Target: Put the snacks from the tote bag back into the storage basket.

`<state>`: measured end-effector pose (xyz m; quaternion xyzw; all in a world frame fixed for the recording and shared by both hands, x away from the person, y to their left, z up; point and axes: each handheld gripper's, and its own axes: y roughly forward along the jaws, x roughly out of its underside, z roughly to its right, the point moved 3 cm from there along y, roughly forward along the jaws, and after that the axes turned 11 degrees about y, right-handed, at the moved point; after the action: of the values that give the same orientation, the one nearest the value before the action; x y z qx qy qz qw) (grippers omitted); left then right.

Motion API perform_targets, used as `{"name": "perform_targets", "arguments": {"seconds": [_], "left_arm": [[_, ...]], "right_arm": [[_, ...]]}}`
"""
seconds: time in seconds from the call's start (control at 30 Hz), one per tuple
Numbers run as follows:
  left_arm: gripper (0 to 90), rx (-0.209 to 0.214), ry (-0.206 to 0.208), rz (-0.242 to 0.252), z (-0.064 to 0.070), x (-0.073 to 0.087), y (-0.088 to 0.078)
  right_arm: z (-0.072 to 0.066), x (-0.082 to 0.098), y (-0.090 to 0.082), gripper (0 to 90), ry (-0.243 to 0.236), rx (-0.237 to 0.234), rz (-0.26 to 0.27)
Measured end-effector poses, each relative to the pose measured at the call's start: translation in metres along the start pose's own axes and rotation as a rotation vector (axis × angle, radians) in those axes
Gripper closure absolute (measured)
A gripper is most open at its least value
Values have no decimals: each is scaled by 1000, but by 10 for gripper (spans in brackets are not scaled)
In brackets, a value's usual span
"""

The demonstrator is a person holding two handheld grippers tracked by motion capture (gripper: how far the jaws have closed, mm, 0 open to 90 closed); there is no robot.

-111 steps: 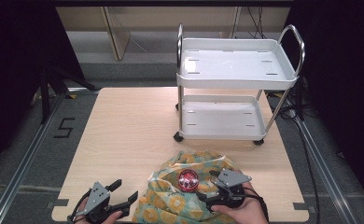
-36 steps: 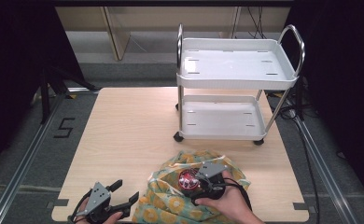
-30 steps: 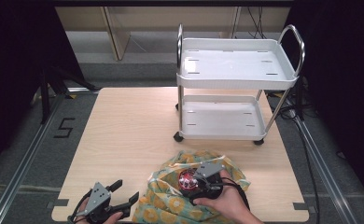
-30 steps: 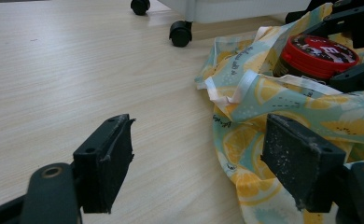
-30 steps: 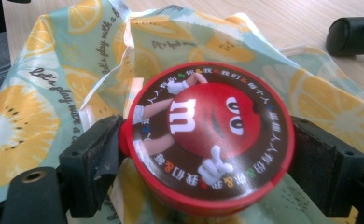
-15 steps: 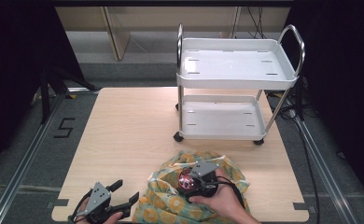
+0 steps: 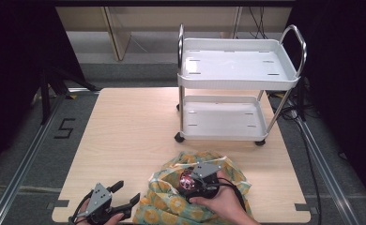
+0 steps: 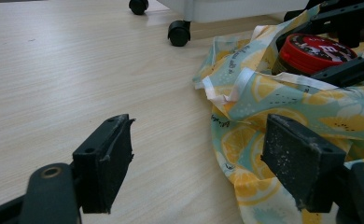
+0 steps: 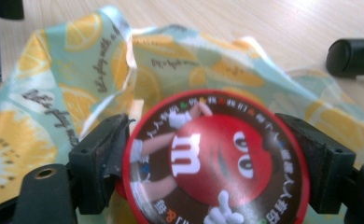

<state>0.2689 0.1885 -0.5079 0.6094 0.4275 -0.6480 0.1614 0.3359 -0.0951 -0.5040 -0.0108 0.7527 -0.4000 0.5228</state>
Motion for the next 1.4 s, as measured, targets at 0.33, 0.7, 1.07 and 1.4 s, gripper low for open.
{"name": "perform_targets", "arguments": {"seconds": [0.33,0.7,1.07,1.4], "left_arm": [[235,3,6,0,0,0,1],[236,4,2,1,0,0,1],[236,0,-3,1,0,0,0],[236,-11,-9,-16,1,0,-2]], "right_arm": [[1,1,5,234,1,13,-1],[1,2,4,241,-24,5,5],[-1,-2,-4,243,-27,12,19],[-1,-5,-8,245,-37,2,35]]}}
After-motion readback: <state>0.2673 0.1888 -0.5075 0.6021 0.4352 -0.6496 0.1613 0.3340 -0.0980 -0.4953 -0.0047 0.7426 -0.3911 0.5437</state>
